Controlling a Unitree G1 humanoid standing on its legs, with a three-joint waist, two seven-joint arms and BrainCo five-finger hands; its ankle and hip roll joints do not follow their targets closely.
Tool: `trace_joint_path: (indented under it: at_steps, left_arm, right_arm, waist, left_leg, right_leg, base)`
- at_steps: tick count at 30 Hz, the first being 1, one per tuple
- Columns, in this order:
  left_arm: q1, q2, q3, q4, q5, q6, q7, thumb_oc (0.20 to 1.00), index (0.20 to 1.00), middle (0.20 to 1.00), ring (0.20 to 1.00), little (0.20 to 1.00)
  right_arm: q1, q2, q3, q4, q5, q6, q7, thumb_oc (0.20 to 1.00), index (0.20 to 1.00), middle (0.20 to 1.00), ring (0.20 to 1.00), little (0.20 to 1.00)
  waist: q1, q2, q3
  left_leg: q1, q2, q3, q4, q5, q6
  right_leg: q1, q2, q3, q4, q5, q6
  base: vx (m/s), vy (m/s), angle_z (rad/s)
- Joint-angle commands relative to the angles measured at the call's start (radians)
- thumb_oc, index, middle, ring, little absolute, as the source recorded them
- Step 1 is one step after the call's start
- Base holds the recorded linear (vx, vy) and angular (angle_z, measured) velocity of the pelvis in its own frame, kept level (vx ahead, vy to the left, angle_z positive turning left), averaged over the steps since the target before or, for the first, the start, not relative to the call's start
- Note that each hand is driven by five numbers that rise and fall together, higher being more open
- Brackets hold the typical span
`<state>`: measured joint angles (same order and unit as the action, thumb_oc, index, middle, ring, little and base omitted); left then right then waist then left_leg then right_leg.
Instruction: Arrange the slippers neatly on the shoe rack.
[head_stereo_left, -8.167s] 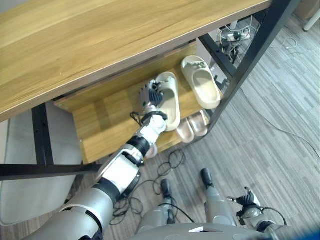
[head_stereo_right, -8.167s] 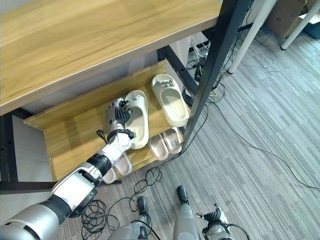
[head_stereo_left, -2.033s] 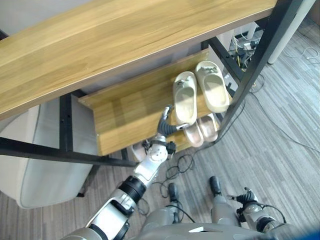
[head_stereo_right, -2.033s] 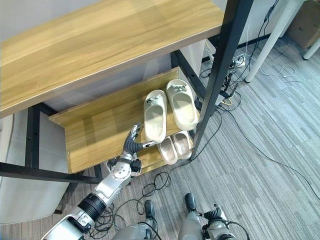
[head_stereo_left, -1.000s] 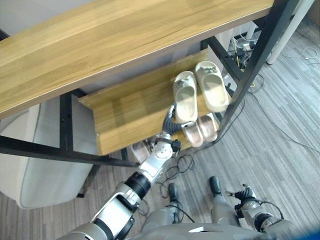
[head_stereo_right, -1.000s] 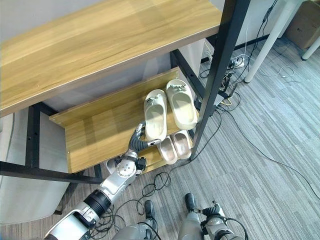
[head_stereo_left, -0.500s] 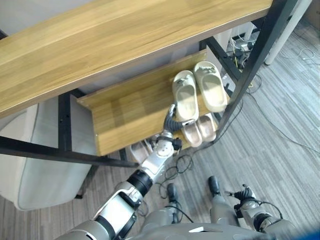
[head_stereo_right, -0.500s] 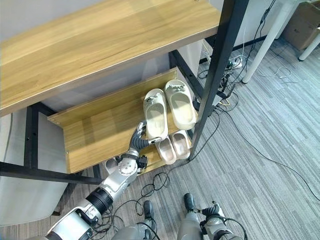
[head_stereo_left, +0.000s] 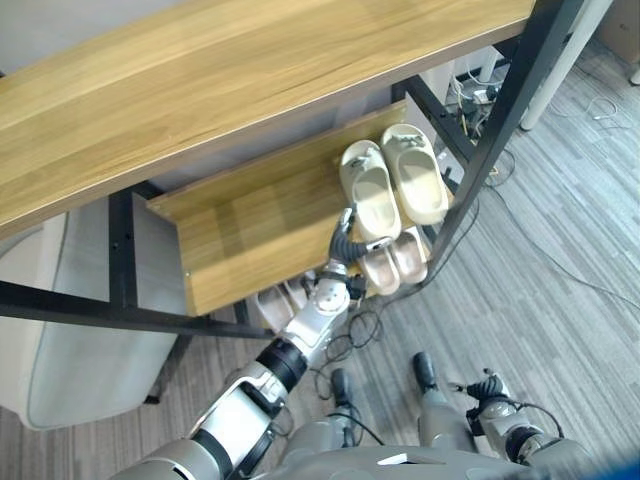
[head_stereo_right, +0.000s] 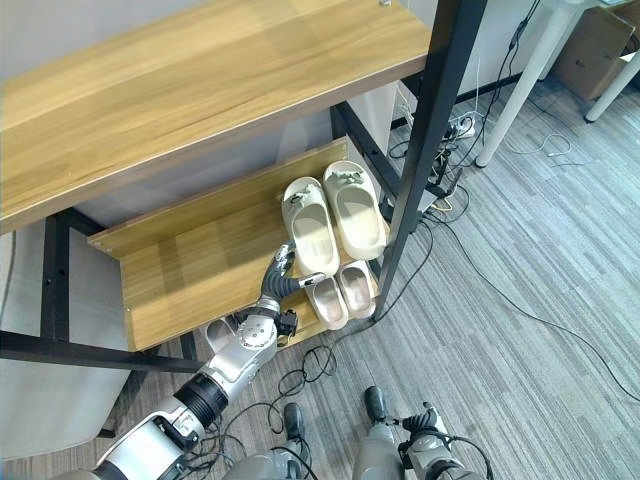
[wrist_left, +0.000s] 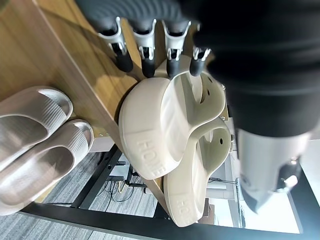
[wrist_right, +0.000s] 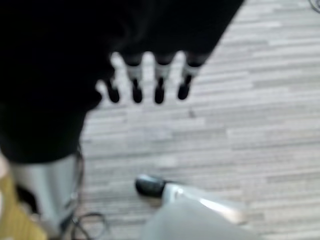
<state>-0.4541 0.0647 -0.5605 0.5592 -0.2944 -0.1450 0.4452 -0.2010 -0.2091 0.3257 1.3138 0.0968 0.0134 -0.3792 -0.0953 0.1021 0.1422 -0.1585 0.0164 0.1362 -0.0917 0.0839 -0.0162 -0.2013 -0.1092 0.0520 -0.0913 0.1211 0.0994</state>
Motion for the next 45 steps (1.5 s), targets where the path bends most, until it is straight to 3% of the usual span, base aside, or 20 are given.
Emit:
trace_joint_path:
  at_steps: [1,23,33,45]
  left_arm:
    - [-0.066,-0.114,-0.069,0.106,-0.035,-0.002,-0.019,1.000,1.000,1.000,1.000,1.000]
    - [-0.069,-0.099,-0.038,0.106,-0.026,0.002,-0.009,1.000,1.000,1.000,1.000,1.000]
    - [-0.053,-0.018,-0.005,-0.060,0.013,-0.008,-0.021,1.000,1.000,1.000,1.000,1.000]
    - [0.082,0.112,0.040,-0.317,0.049,-0.015,-0.113,1.000,1.000,1.000,1.000,1.000]
  right_arm:
    - [-0.064,-0.012,0.018,0.038,0.041,-0.012,-0.019,1.000,1.000,1.000,1.000,1.000]
    - [-0.060,-0.001,0.009,0.043,0.045,-0.012,-0.016,1.000,1.000,1.000,1.000,1.000]
    - [-0.030,0.008,-0.013,0.030,0.044,-0.015,0.011,1.000,1.000,1.000,1.000,1.000]
    - [0.021,0.026,-0.038,0.017,0.009,-0.010,0.059,1.000,1.000,1.000,1.000,1.000]
  waist:
    - [-0.009,0.056,0.022]
    - [-0.003,0.039,0.006]
    - [0.014,0.016,-0.020]
    - [0.052,-0.012,-0.061]
  left_leg:
    - [-0.027,-0.002,-0.061,0.012,-0.053,-0.020]
    - [-0.019,0.000,-0.071,0.014,-0.053,-0.022]
    - [0.013,-0.002,-0.089,0.014,-0.058,-0.027]
    - [0.059,-0.008,-0.111,0.009,-0.065,-0.029]
  right_leg:
    - [-0.075,0.030,-0.048,0.143,-0.152,-0.001]
    - [-0.053,0.031,-0.062,0.135,-0.153,0.000]
    - [0.005,0.026,-0.092,0.120,-0.160,0.006]
    - [0.075,0.020,-0.136,0.095,-0.154,0.017]
  base:
    - [0.00,0.000,0.00]
    - [0.00,0.000,0.00]
    - [0.02,-0.008,0.03]
    - [0.02,-0.012,0.08]
